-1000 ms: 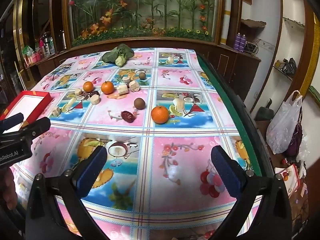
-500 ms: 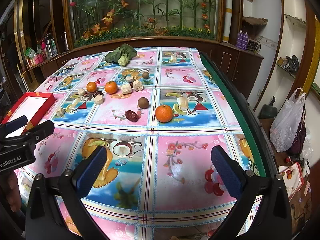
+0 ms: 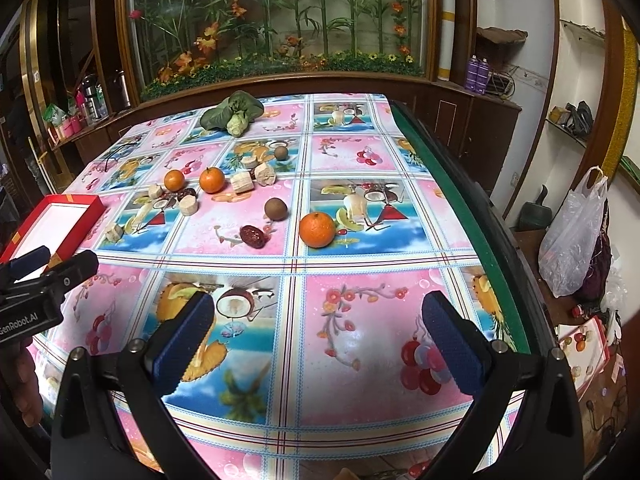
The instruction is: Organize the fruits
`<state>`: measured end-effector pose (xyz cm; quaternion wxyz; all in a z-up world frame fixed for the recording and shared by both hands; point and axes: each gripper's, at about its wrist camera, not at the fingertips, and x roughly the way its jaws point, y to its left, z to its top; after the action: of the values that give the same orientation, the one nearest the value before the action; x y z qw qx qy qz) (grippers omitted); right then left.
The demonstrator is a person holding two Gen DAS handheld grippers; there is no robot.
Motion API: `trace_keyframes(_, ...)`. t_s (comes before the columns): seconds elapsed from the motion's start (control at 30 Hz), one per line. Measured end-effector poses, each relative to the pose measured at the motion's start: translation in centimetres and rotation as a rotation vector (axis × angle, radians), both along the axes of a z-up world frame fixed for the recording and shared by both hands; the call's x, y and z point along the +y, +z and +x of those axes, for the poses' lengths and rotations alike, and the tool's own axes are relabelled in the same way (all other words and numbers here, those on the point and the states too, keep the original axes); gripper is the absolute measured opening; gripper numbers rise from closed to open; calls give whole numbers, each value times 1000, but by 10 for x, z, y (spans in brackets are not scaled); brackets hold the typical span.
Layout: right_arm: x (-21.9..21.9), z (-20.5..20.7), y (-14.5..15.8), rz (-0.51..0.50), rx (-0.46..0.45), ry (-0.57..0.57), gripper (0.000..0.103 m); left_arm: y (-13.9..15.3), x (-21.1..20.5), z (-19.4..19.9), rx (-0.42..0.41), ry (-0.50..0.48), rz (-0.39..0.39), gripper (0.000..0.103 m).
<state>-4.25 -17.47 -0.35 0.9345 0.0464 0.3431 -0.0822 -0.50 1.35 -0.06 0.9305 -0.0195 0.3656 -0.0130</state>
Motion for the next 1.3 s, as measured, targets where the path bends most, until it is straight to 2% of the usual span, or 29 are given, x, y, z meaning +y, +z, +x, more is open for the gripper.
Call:
trace_keyframes(0.77, 0, -3, 0, 52, -26, 45, 103, -5, 2, -1, 8, 1, 4, 102)
trace_keyframes(1.3, -2, 0, 0, 54, -28, 41, 102, -8, 4, 2, 20, 4, 0, 102)
